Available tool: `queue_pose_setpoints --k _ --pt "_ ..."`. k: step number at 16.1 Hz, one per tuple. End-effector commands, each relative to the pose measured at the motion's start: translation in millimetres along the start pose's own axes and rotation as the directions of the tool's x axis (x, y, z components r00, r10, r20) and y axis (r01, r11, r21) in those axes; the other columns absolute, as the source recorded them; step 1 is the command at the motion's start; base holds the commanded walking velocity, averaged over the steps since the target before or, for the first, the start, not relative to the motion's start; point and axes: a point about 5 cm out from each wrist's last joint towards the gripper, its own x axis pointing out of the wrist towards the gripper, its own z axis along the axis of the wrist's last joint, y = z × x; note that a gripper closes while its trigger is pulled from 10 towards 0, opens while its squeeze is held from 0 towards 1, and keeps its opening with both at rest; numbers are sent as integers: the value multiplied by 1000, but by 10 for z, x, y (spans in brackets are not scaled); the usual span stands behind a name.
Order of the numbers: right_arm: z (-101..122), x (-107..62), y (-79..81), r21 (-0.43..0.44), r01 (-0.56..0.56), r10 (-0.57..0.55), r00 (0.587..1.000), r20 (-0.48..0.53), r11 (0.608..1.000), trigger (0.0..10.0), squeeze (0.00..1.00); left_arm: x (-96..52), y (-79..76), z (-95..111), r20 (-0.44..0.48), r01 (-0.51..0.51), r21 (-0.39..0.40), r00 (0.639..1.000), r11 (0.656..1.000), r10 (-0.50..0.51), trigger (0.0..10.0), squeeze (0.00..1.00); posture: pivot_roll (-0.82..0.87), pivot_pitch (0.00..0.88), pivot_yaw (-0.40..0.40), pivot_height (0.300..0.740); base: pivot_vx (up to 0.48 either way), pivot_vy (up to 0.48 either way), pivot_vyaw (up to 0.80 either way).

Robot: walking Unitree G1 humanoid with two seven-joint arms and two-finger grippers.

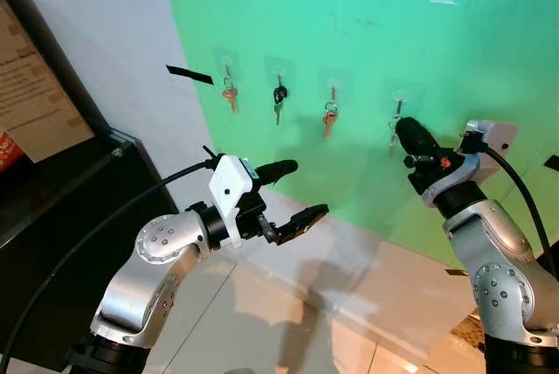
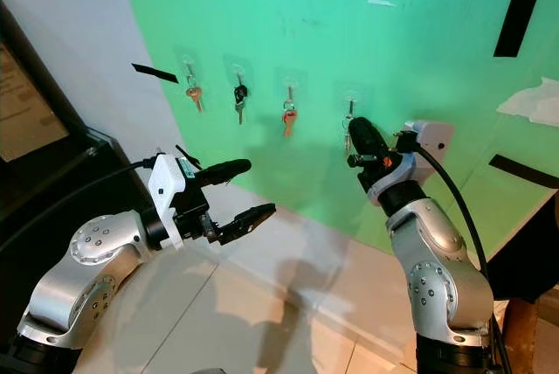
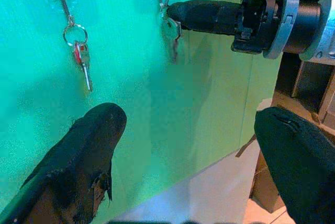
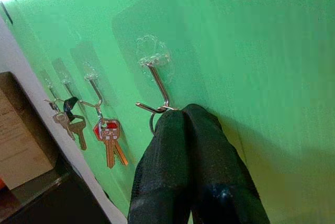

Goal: Hang keys on a hook

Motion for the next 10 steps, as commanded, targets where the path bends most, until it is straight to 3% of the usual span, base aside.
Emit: queue_pose_setpoints --k 1,5,10 --pt "-32 -46 -77 22 36 -36 999 -10 999 10000 0 -12 26 39 4 3 17 1000 1000 -3 10000 0 -91 0 117 740 0 0 0" --pt "-93 -103 -3 33 -24 25 999 -37 999 10000 0 -9 22 39 2 8 17 1000 1000 -8 10000 0 -95 0 122 740 0 0 0" --pt "-96 -102 -11 28 -19 20 999 -29 999 10000 0 -5 25 49 2 11 23 1000 1000 -11 10000 0 -94 0 124 740 0 0 0"
